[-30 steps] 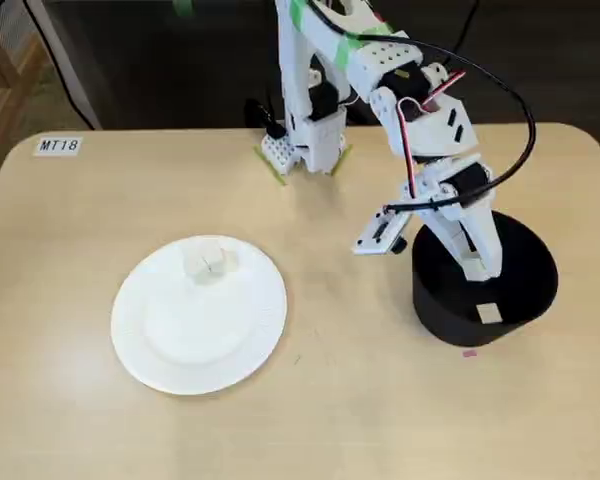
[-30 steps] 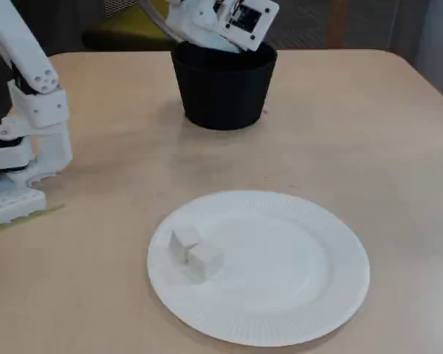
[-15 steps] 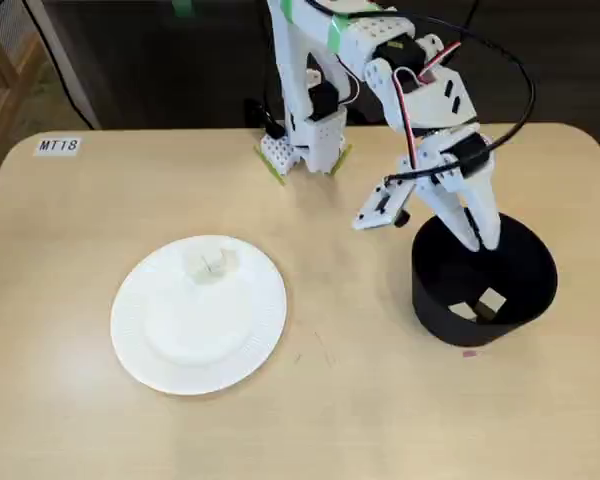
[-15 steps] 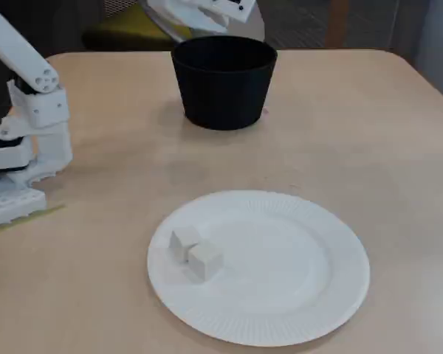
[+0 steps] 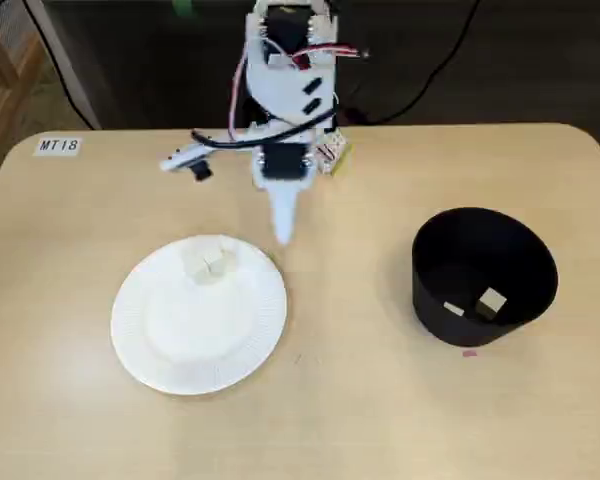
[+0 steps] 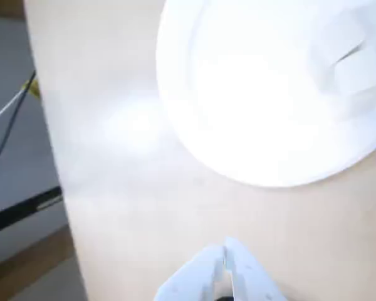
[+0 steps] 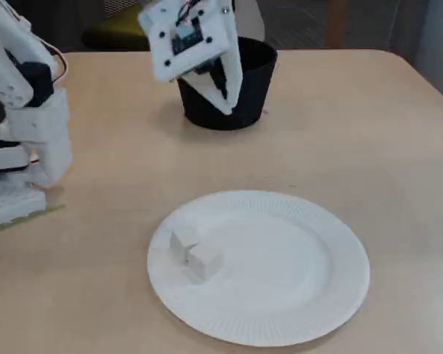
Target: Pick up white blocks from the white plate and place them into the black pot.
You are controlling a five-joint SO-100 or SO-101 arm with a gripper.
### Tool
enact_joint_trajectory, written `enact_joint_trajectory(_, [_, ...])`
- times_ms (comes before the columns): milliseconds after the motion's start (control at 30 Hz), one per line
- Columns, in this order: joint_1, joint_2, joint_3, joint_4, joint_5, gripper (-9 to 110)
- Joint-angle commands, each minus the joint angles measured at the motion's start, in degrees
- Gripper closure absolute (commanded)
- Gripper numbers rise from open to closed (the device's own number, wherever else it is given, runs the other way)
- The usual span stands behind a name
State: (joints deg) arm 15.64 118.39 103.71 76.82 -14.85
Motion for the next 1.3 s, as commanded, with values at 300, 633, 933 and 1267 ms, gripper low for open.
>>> enact_joint_trajectory(300, [12.3, -19.9, -14.4, 14.5, -25.0, 104])
enact_joint_trajectory(633, [20.5, -34.5, -23.5, 18.1, -30.9, 104])
enact_joint_trajectory(933, [21.5, -38.2, -26.8, 17.8, -39.2, 104])
enact_joint_trajectory(1267, [15.6, -44.6, -31.5, 18.2, -41.2, 103])
